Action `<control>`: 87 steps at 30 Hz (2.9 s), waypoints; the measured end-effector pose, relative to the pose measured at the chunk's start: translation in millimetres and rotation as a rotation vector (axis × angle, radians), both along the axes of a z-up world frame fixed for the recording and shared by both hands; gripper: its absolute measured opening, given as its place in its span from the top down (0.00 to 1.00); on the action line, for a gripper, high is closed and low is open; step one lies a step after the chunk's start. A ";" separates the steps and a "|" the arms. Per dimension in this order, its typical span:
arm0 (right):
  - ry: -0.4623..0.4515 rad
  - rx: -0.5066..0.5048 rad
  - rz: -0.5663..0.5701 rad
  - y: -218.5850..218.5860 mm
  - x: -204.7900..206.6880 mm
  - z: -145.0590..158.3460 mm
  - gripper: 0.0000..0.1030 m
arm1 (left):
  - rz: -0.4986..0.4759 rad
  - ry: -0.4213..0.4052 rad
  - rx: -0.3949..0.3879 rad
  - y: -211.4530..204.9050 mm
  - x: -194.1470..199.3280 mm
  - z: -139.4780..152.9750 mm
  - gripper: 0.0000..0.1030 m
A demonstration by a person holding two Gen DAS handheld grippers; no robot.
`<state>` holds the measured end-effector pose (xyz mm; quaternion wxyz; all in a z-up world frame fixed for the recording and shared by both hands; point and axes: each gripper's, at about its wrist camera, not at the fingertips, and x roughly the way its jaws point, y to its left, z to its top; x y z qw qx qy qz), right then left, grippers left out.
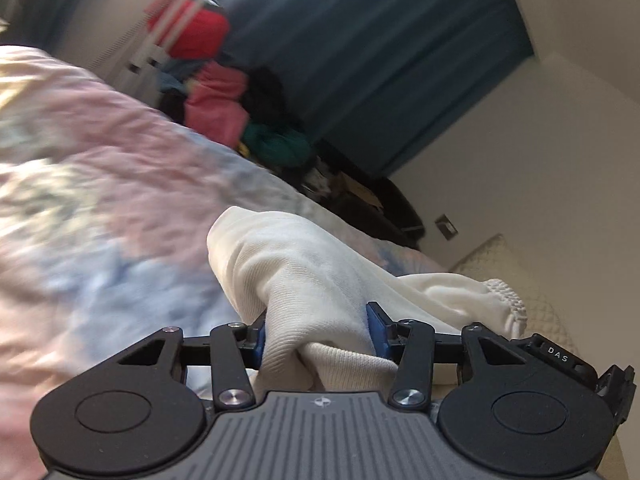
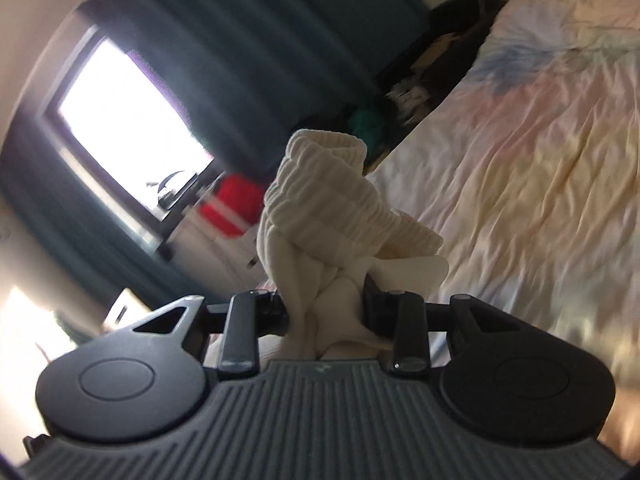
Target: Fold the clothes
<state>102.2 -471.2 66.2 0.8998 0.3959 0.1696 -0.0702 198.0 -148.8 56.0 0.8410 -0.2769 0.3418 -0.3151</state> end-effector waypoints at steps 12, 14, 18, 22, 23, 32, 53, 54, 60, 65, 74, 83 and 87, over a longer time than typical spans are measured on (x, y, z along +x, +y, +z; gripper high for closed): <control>0.077 0.092 -0.146 -158.6 127.8 -107.3 0.65 | -0.082 -0.013 0.148 -206.6 161.1 -85.7 0.54; 0.090 0.122 -0.145 -166.5 129.4 -147.3 0.65 | -0.105 -0.027 0.185 -216.0 166.4 -118.9 0.54; 0.032 0.128 -0.143 -153.9 95.3 -193.7 0.65 | -0.154 -0.082 0.176 -203.2 145.6 -171.6 0.52; 0.075 0.147 -0.153 -137.4 70.4 -222.6 0.60 | -0.178 -0.112 0.224 -188.8 126.0 -193.0 0.48; 0.085 0.150 -0.157 -134.2 66.1 -228.7 0.57 | -0.177 -0.118 0.233 -187.3 122.1 -193.1 0.46; 0.220 0.027 -0.156 -121.0 24.1 -147.3 0.54 | -0.206 -0.258 0.427 -173.1 55.2 -99.9 0.23; -0.007 -0.468 0.011 19.3 -141.0 26.4 0.14 | -0.053 -0.573 0.478 -85.0 -188.3 83.7 0.00; -0.016 -0.484 0.007 25.1 -147.4 26.0 0.14 | -0.043 -0.574 0.482 -80.6 -197.3 83.9 0.00; -0.046 -0.563 0.002 60.7 -176.2 13.9 0.14 | -0.023 -0.576 0.493 -55.0 -236.8 73.0 0.00; -0.035 -0.620 -0.003 86.3 -179.8 -1.4 0.14 | 0.016 -0.585 0.532 -41.4 -258.5 53.8 0.00; 0.000 -0.660 -0.006 111.7 -173.2 -30.9 0.14 | 0.099 -0.564 0.520 -10.9 -264.1 35.2 0.00; 0.046 -0.721 -0.033 124.0 -161.5 -49.8 0.14 | 0.110 -0.559 0.518 -8.5 -249.4 11.9 0.00; 0.063 -0.723 -0.047 123.7 -157.1 -56.6 0.14 | 0.105 -0.537 0.532 -11.9 -238.8 0.7 0.00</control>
